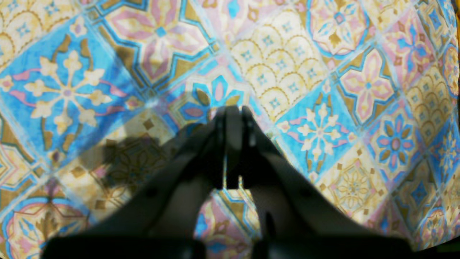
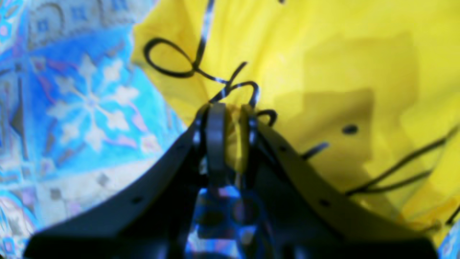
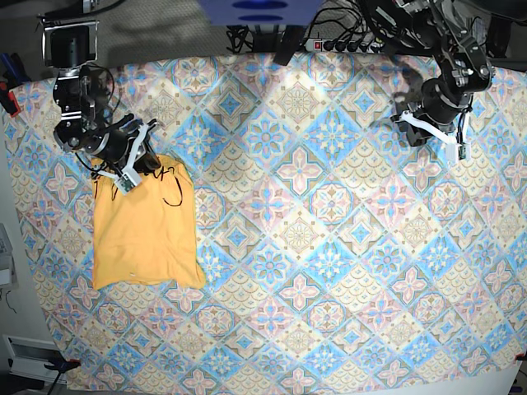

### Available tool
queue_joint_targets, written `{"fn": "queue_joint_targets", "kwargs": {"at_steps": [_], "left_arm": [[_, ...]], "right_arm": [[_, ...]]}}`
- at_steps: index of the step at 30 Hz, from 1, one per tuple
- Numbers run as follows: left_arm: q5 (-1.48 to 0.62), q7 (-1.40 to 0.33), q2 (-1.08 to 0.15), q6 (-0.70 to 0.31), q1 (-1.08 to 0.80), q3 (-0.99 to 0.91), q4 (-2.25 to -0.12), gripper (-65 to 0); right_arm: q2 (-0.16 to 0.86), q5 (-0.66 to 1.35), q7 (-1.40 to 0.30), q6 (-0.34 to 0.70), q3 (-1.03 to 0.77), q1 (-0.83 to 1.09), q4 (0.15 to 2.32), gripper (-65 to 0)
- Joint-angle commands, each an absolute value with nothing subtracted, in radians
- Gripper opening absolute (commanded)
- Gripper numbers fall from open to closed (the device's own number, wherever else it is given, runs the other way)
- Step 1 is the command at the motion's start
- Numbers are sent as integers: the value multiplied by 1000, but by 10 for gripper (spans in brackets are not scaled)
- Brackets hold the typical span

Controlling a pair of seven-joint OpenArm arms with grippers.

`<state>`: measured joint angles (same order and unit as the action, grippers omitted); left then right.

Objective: Fold the T-shirt properly
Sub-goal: 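Drag the folded shirt with the right gripper away from the left gripper, then release the shirt and raise the right gripper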

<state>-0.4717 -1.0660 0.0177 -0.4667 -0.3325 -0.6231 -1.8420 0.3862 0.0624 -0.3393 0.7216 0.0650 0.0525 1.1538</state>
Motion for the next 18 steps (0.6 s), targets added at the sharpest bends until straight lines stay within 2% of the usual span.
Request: {"fn": "queue_joint_targets", "kwargs": {"at_steps": [1, 8, 18], "left_arm": [[-486, -1049, 12, -467, -331, -625, -1856, -650], [-486, -1049, 15, -467, -331, -625, -1856, -650], [-487, -1049, 15, -467, -337, -625, -1856, -650]], "right_arm": [[406, 24, -387, 698, 54, 53, 1156, -576], [406, 25, -387, 698, 54, 54, 1185, -576], [401, 30, -435, 698, 51, 153, 1448, -576]]}}
